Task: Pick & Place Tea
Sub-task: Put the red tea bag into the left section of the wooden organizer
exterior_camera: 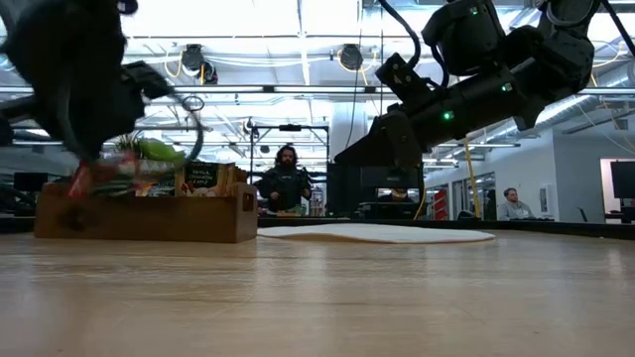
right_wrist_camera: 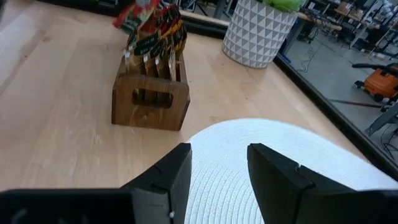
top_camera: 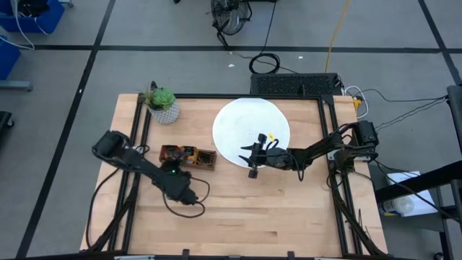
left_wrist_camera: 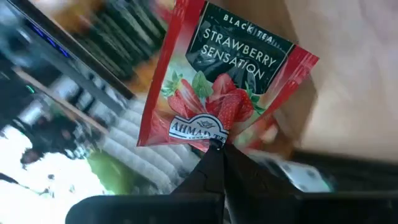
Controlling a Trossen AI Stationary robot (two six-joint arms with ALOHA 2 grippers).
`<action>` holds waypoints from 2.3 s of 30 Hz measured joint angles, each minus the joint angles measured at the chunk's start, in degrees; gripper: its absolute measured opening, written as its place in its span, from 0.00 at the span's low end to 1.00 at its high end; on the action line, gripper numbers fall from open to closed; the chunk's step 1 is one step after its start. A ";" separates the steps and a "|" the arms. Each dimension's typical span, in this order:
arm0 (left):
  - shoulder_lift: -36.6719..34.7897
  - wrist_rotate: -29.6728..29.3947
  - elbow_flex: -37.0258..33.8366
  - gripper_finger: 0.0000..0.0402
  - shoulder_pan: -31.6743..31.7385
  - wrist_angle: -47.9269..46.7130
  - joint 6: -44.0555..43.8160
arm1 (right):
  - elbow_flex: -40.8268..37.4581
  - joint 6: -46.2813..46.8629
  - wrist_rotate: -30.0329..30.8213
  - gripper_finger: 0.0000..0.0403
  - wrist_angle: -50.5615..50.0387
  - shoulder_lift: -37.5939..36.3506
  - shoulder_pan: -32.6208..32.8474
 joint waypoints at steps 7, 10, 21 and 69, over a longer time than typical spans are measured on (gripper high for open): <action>1.89 2.48 0.30 0.01 4.57 0.22 -16.12 | -0.02 0.61 -0.01 0.35 -1.55 0.02 0.00; -1.10 3.03 0.24 0.01 6.44 1.05 -30.10 | -0.01 0.63 0.00 0.35 -1.22 0.02 0.00; -22.17 -17.47 -3.75 0.01 2.84 26.04 -40.12 | -0.04 3.11 -3.85 0.35 6.60 0.04 -0.43; -22.70 -36.01 -11.78 0.00 12.03 66.99 -7.24 | 24.79 15.17 -28.21 0.35 10.67 12.57 -11.58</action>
